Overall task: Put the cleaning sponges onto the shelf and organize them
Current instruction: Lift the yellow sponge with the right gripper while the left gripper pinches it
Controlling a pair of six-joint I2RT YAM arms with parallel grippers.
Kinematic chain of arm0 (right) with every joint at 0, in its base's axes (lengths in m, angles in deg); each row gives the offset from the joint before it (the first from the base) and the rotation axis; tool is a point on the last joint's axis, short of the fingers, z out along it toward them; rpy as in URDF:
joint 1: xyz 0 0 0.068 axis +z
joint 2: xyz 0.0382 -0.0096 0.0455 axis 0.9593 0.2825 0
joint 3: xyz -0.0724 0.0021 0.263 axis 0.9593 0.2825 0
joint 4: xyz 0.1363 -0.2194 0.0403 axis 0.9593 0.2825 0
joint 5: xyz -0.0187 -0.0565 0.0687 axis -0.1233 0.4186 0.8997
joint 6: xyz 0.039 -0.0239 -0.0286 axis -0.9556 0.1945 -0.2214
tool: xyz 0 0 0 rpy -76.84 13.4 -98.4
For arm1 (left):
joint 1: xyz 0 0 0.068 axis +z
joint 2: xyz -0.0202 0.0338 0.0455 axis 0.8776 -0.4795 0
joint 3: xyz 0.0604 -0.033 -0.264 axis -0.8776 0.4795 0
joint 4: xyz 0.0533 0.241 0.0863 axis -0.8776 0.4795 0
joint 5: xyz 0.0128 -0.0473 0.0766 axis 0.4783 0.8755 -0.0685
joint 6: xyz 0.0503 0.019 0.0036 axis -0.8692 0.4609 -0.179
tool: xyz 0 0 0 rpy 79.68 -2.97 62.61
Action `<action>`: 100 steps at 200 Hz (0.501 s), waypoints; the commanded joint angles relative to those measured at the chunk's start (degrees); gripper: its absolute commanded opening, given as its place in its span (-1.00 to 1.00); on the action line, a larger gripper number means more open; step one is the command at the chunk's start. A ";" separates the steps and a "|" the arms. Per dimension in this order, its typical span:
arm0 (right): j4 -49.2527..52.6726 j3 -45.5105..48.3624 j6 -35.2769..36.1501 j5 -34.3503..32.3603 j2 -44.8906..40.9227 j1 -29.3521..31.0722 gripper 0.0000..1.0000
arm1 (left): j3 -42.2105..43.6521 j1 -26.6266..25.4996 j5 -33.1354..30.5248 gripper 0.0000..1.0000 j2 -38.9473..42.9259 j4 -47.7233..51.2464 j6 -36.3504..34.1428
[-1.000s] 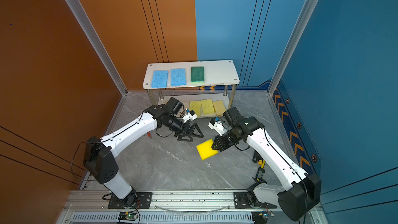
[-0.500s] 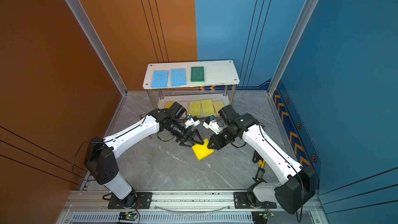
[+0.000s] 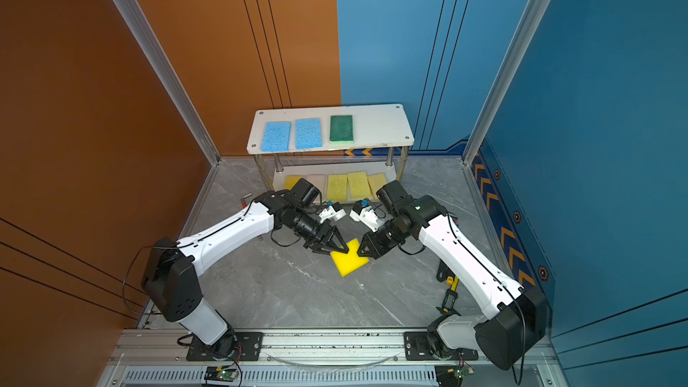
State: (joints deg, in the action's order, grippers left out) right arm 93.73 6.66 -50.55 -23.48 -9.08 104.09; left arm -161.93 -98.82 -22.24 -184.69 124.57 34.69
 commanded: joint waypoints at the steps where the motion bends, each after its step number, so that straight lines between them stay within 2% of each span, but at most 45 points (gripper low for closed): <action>1: -1.28 -0.69 0.26 0.62 0.25 0.61 -0.74 | 0.59 0.39 2.05 -0.09 1.53 -0.89 0.52; 13: -1.32 -0.78 0.07 0.46 0.42 0.61 -0.74 | 0.59 0.38 2.09 -0.13 1.58 -1.00 0.61; 38: -1.41 -0.83 -0.11 0.18 0.67 0.57 -0.72 | 0.84 0.38 2.27 -0.49 1.77 -1.16 0.72; 51: -1.50 -0.95 -0.21 -0.09 0.76 0.61 -0.72 | 1.01 0.47 2.27 -0.60 1.73 -1.29 0.93; 73: -1.54 -1.11 -0.40 -0.33 0.92 0.61 -0.67 | 1.11 0.67 2.34 -0.63 1.86 -1.47 1.11; 100: -1.59 -1.32 -0.86 -0.71 0.87 0.08 -0.43 | 1.20 0.75 2.26 -0.63 1.84 -1.59 1.43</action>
State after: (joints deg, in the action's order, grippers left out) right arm 92.72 6.66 -50.98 -23.70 -8.56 104.36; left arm -161.74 -98.47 -21.47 -184.19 123.28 35.87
